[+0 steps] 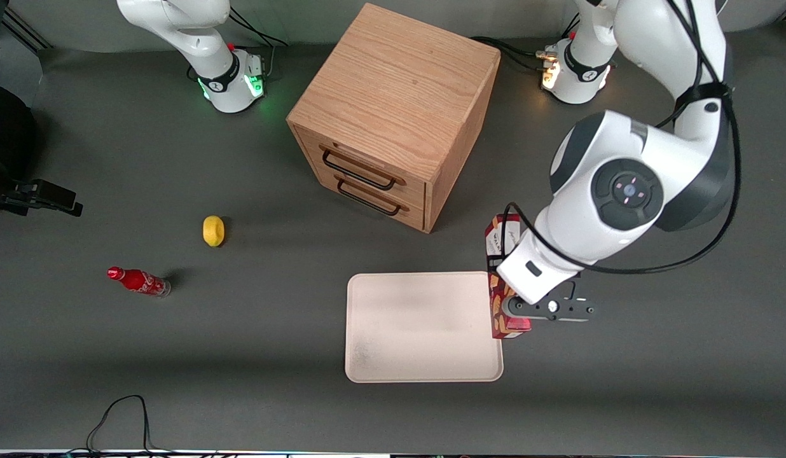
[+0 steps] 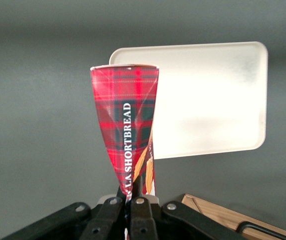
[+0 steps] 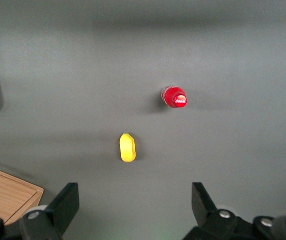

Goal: Place red cookie box on tray

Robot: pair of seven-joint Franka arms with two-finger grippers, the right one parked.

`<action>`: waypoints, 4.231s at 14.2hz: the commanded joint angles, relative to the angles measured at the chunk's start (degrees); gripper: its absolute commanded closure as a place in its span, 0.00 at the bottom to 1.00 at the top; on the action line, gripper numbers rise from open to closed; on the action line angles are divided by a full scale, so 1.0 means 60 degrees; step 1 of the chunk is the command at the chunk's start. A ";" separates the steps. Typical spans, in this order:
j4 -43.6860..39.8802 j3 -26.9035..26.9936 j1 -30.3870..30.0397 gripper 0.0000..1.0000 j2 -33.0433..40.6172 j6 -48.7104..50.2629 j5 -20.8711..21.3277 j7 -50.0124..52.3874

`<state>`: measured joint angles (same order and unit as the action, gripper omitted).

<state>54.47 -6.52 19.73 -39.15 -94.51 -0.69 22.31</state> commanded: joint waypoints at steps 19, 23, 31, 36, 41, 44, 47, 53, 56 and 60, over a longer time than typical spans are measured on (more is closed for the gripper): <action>0.0779 0.0134 0.0242 1.00 -0.2558 -0.3437 0.0819 0.0339; 0.0911 0.0134 0.0241 0.00 -0.2529 -0.3583 0.0863 0.0383; 0.0779 0.0163 0.0139 0.00 -0.1228 -0.1654 0.0892 0.1028; 0.0779 0.0149 0.0110 0.00 0.0983 0.0354 0.0775 0.1275; 0.0984 0.0178 -0.0195 0.00 0.2260 0.1922 0.0907 0.1278; 0.2371 0.0134 -0.1088 0.00 0.3473 0.1822 0.0775 0.0534; 0.4026 0.0149 -0.2172 0.00 0.4835 0.1384 0.0425 -0.0858; 0.6214 0.0163 -0.3551 0.00 0.6246 0.0386 0.0277 -0.2369; 0.6258 0.0613 -0.3408 0.00 0.6275 0.0342 0.0262 -0.2458; 0.6170 0.1438 -0.2893 0.00 0.6275 0.0313 -0.0104 -0.2458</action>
<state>89.62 -0.10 0.61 -3.53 -91.33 -0.24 8.43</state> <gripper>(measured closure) 0.000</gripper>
